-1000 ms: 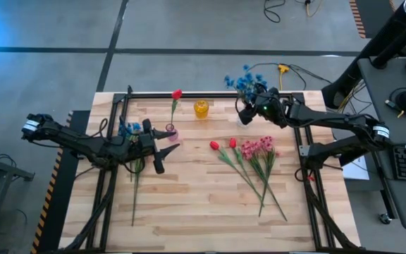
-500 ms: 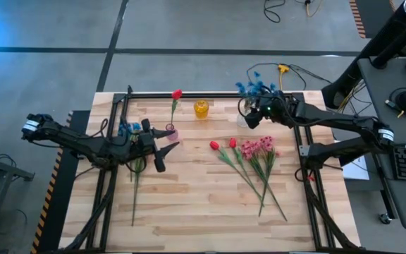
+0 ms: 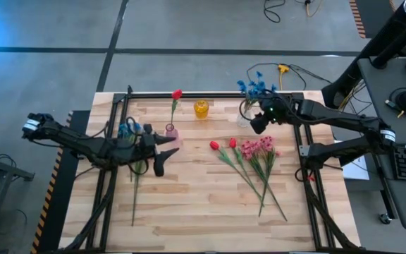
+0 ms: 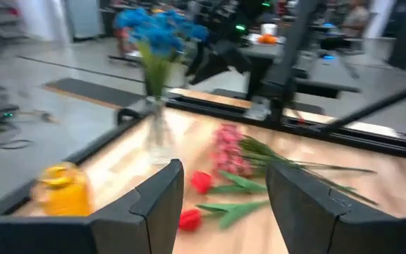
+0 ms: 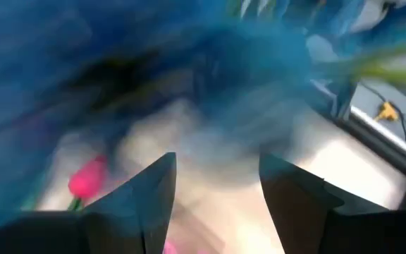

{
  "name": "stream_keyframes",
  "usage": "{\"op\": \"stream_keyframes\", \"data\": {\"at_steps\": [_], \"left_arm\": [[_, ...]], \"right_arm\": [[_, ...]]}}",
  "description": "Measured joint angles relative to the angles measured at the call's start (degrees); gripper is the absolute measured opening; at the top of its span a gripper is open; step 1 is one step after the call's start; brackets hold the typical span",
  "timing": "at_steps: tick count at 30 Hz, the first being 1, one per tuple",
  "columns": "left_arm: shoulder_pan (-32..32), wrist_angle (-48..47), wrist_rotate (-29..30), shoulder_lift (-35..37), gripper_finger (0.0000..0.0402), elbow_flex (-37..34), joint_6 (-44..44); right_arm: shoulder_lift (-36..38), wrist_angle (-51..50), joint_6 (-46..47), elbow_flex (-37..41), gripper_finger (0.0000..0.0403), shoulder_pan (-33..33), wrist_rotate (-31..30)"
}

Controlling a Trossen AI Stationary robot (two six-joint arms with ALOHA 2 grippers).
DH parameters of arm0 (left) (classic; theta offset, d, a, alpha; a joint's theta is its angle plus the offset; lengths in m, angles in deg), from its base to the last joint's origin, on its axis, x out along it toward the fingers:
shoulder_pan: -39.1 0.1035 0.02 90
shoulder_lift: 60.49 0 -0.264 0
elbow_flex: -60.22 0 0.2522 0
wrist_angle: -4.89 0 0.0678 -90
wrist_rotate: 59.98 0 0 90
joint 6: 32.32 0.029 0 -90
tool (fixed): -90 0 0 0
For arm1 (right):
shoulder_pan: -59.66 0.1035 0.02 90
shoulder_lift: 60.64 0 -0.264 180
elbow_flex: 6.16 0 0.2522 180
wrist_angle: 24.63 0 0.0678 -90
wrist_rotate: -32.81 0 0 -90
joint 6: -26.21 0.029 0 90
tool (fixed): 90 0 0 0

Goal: Sort flowers into vase by color
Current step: Put the left pink flowers into the yellow vase

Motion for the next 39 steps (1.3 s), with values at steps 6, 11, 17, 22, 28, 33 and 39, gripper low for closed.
{"op": "stream_keyframes", "data": {"at_steps": [6, 11, 17, 22, 28, 33, 39], "left_arm": [[-3.1, -2.4, -1.6, 0.0, 0.0184, 0.4, -5.5], [-4.4, -15.7, -1.6, -0.8, 0.0185, 4.3, -16.8], [-5.9, -43.2, -1.8, -5.4, 0.0185, 12.7, -34.5], [-6.0, -62.4, -1.9, -10.9, 0.0184, 17.4, -48.2], [-6.0, -68.1, -6.3, -16.5, 0.0184, 18.7, -55.4], [-6.0, -69.0, -11.3, -20.3, 0.0184, 18.6, -58.3], [-6.0, -74.5, -18.4, -24.0, 0.0184, 18.6, -64.8]], "right_arm": [[0.0, -5.5, 4.4, -1.1, 0.0196, 3.2, 0.0], [0.0, -8.8, 7.7, -2.3, 0.0196, 6.2, 0.1], [0.1, -15.6, 12.6, -5.4, 0.0196, 9.9, 0.0], [0.0, -16.2, 13.8, -6.4, 0.0196, 13.8, 0.0], [0.0, -16.1, 15.0, -7.4, 0.0196, 17.5, 0.0], [0.0, -16.0, 15.1, -8.8, 0.0196, 19.8, 0.0], [0.0, -16.0, 15.1, -10.0, 0.0196, 22.0, 0.0]]}}
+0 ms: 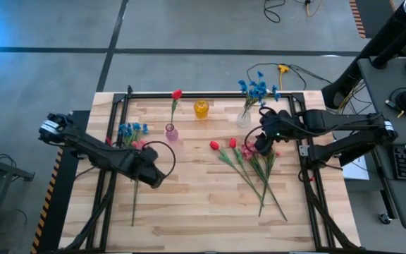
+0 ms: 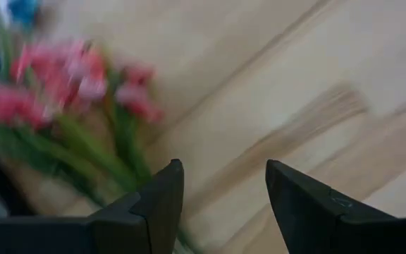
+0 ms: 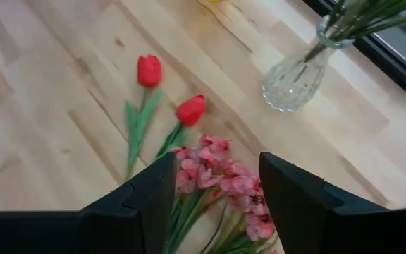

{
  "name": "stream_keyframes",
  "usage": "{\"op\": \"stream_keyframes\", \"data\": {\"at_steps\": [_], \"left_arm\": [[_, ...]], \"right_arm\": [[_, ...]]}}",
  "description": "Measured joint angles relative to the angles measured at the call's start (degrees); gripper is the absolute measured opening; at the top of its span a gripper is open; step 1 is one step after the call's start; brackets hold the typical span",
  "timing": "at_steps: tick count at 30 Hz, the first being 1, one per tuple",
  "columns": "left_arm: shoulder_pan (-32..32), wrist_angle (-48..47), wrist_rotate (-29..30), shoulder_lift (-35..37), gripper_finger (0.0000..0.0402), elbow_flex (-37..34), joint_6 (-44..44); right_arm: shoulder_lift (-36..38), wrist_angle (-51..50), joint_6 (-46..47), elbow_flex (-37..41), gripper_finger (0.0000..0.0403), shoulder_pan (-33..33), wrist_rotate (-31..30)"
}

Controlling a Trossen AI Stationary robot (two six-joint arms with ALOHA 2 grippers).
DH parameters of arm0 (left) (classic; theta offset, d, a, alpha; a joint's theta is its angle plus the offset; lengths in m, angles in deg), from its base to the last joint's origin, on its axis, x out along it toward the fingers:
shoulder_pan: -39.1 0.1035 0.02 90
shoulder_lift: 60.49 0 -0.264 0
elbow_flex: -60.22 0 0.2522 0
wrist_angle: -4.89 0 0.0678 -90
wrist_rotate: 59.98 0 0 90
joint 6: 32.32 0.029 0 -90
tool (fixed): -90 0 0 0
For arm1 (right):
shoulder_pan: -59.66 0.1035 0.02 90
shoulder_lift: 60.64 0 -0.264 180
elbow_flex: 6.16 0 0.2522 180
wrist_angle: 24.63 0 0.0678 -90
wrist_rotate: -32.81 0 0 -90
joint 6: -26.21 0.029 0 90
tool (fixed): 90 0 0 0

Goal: Sort flowers into vase by color
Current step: Put the left pink flowers into the yellow vase

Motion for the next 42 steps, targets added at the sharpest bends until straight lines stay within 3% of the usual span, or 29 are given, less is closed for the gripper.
{"op": "stream_keyframes", "data": {"at_steps": [7, 21, 42], "left_arm": [[-0.2, -2.9, -7.5, -5.3, 0.0184, -0.9, -6.5], [-0.1, -6.9, -9.1, -15.2, 0.0184, -1.4, -8.4], [-0.1, 0.5, -10.0, -15.5, 0.0126, -7.0, -8.0]], "right_arm": [[0.0, 0.4, 0.3, -0.1, 0.0196, 0.7, 0.0], [0.0, 2.2, -0.8, -0.1, 0.0196, 0.7, -0.6], [-0.1, 3.0, -1.2, 0.0, 0.0196, 0.7, -0.6]]}}
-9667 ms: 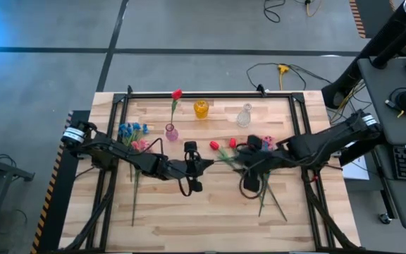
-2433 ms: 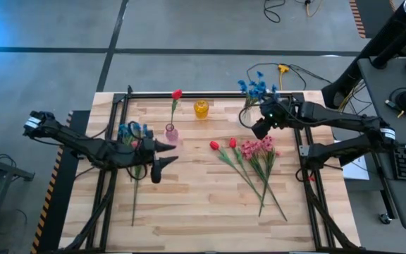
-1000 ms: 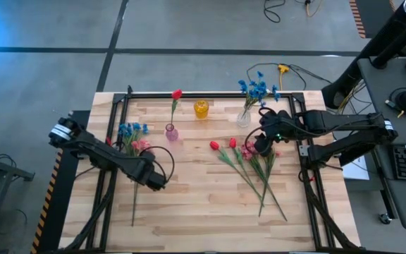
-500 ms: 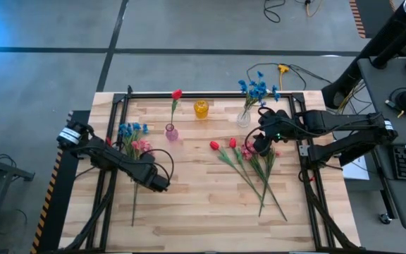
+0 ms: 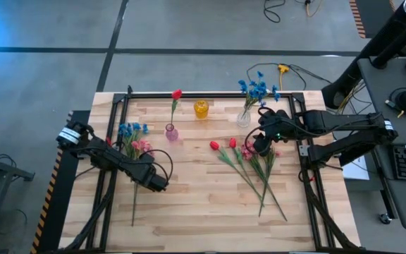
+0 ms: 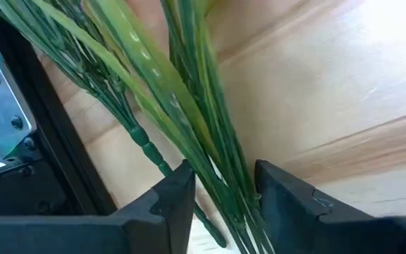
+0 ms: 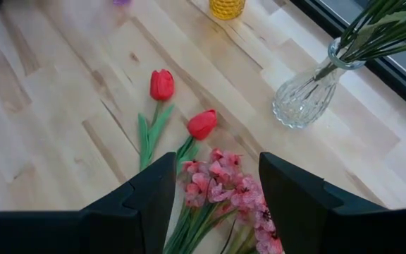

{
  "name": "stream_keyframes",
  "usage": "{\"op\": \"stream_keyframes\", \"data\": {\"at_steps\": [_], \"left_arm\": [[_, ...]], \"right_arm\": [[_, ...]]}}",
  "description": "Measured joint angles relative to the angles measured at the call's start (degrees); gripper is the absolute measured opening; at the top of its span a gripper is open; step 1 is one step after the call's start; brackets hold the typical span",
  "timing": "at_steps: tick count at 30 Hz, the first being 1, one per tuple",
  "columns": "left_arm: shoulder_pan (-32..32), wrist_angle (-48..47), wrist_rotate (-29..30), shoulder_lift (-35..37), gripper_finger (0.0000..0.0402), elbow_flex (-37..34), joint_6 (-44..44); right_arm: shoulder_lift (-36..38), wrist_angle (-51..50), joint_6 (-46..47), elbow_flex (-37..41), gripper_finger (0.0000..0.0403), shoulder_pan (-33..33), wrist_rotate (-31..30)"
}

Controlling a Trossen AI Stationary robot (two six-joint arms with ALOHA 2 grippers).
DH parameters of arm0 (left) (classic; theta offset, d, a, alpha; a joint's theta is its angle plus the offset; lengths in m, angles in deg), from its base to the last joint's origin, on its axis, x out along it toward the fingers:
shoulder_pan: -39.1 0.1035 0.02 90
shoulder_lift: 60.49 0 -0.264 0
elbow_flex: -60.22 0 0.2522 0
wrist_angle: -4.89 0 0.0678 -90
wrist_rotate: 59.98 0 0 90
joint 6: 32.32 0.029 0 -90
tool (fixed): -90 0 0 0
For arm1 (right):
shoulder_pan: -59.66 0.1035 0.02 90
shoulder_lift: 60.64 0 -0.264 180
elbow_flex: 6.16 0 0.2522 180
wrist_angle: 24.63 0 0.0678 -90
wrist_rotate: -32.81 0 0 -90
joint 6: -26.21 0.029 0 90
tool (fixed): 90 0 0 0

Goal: Sort flowers into vase by color
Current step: Put the left pink flowers into the yellow vase

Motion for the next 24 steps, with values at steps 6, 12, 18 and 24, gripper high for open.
{"op": "stream_keyframes", "data": {"at_steps": [6, 12, 18, 24], "left_arm": [[0.0, -0.3, 0.6, 0.0, 0.0043, 0.6, 1.4], [0.0, -0.3, 0.0, 0.1, 0.0012, 0.6, 2.2], [-0.6, -0.5, 1.2, 2.8, 0.0004, 1.9, 3.6], [-4.0, -0.6, 10.5, 9.0, 0.0002, 6.9, 6.1]], "right_arm": [[0.0, 0.0, 0.0, 0.0, 0.0196, 0.0, 0.0], [0.0, 0.0, 0.0, 0.0, 0.0196, 0.0, 0.0], [0.0, 0.0, -0.4, 0.0, 0.0196, 0.0, 0.0], [0.0, 0.5, -1.8, 0.4, 0.0196, 1.0, -0.1]]}}
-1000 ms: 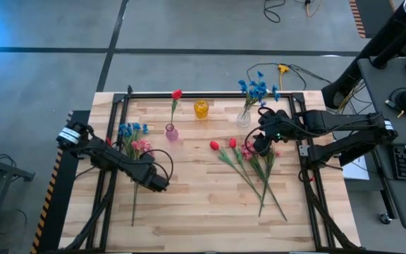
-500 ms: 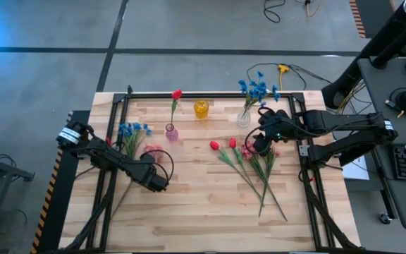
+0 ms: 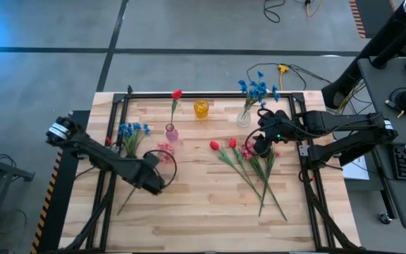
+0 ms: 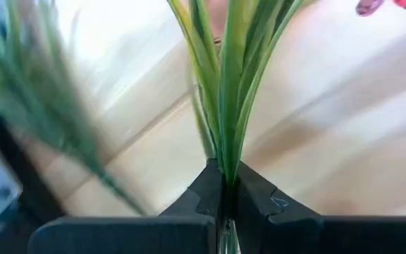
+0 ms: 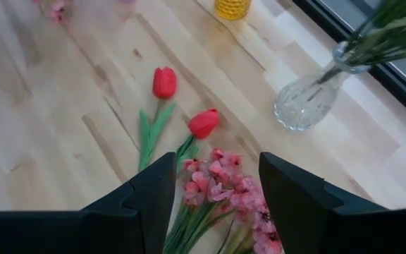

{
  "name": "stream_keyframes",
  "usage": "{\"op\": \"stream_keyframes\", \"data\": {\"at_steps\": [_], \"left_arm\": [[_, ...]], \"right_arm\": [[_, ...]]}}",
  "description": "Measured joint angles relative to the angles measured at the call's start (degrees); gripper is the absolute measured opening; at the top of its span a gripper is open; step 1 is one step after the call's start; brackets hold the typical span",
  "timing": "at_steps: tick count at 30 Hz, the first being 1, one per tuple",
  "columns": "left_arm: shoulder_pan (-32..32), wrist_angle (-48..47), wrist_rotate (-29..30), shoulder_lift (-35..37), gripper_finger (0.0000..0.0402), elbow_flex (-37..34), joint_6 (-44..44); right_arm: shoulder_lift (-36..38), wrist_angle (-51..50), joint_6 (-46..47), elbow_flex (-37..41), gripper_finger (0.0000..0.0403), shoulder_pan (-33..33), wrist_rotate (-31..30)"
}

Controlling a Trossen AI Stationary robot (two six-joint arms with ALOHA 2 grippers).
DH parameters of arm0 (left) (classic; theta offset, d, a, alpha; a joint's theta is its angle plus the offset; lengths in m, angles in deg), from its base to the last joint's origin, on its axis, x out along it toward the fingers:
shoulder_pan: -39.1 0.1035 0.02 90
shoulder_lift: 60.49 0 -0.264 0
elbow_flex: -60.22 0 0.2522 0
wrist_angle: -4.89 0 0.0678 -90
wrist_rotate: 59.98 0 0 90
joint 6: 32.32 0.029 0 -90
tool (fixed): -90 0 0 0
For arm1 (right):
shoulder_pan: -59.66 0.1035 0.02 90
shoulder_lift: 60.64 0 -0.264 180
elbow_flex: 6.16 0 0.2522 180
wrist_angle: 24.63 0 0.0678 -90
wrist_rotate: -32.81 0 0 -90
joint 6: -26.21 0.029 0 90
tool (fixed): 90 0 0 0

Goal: Sort flowers into vase by color
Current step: Put the left pink flowers into the yellow vase

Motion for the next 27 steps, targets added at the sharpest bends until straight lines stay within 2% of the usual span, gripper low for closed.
{"op": "stream_keyframes", "data": {"at_steps": [6, 12, 15, 20, 27], "left_arm": [[-7.5, 1.8, 13.9, 6.5, 0.0001, 6.7, 6.1], [-14.0, 7.6, 29.0, 10.4, 0.0001, 10.7, 17.1], [-15.4, 12.1, 34.5, 11.4, 0.0, 10.9, 24.1], [-15.3, 22.1, 37.1, 11.4, 0.0, 10.5, 37.4], [-14.0, 42.0, 35.4, 8.1, 0.0, 10.0, 62.0]], "right_arm": [[0.0, 7.4, -2.9, 3.0, 0.0196, 3.9, 0.0], [0.0, 19.7, -7.2, 7.6, 0.0196, 7.8, 0.0], [0.0, 27.1, -10.6, 10.3, 0.0196, 9.3, 0.0], [0.0, 40.1, -16.5, 14.9, 0.0196, 11.0, 0.0], [0.0, 53.0, -21.8, 20.1, 0.0196, 11.9, 0.2]]}}
